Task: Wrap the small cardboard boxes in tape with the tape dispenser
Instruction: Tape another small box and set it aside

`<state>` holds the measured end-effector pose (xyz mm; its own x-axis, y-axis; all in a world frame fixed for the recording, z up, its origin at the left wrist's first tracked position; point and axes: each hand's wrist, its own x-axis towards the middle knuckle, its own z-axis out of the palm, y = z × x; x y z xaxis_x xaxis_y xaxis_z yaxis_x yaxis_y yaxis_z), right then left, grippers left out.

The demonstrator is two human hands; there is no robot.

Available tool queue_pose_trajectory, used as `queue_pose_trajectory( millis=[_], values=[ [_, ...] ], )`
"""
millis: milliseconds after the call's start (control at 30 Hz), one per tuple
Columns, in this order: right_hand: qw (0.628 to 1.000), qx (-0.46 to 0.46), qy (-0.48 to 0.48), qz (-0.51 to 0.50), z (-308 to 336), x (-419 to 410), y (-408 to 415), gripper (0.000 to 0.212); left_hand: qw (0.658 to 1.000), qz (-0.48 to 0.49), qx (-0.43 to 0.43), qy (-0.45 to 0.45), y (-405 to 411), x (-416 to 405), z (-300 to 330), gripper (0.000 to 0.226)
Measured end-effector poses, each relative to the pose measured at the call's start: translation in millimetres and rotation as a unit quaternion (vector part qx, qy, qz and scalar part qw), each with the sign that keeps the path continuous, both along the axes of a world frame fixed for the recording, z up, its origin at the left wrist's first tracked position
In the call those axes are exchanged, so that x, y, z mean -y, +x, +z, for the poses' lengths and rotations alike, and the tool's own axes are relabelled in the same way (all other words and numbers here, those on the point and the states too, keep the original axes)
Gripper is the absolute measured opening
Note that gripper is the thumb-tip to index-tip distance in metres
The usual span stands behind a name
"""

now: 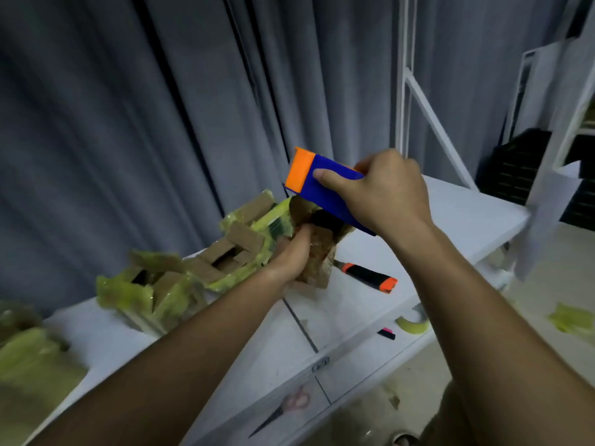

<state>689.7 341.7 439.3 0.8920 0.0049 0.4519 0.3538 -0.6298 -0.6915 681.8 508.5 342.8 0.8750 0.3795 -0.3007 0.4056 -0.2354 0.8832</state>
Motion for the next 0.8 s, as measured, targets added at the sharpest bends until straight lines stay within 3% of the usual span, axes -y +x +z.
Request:
queue_pose_trajectory(
  millis=[167,233,433,600,800],
  values=[
    [0.994,-0.023,-0.018,0.101,-1.1,-40.1,-51.3,0.066,0.991,0.067,-0.010,-0.114,-107.3,-20.3,7.6,0.036],
    [0.988,-0.023,-0.035,0.147,-6.2,-56.6,-71.3,0.065,0.983,0.104,-0.015,-0.151,-143.6,-32.3,-5.2,0.036],
    [0.964,-0.049,-0.072,0.251,-21.2,-101.6,-115.5,0.066,0.955,0.208,-0.013,-0.210,-222.0,-66.4,-50.7,0.073],
    [0.945,-0.086,-0.047,0.312,-20.7,-121.4,-131.5,0.058,0.933,0.299,0.004,-0.200,-256.9,-85.6,-65.6,0.047],
    [0.949,-0.085,-0.029,0.303,-22.4,-144.8,-124.5,0.064,0.915,0.363,0.000,-0.176,-269.9,-113.2,-74.5,0.045]
  ],
)
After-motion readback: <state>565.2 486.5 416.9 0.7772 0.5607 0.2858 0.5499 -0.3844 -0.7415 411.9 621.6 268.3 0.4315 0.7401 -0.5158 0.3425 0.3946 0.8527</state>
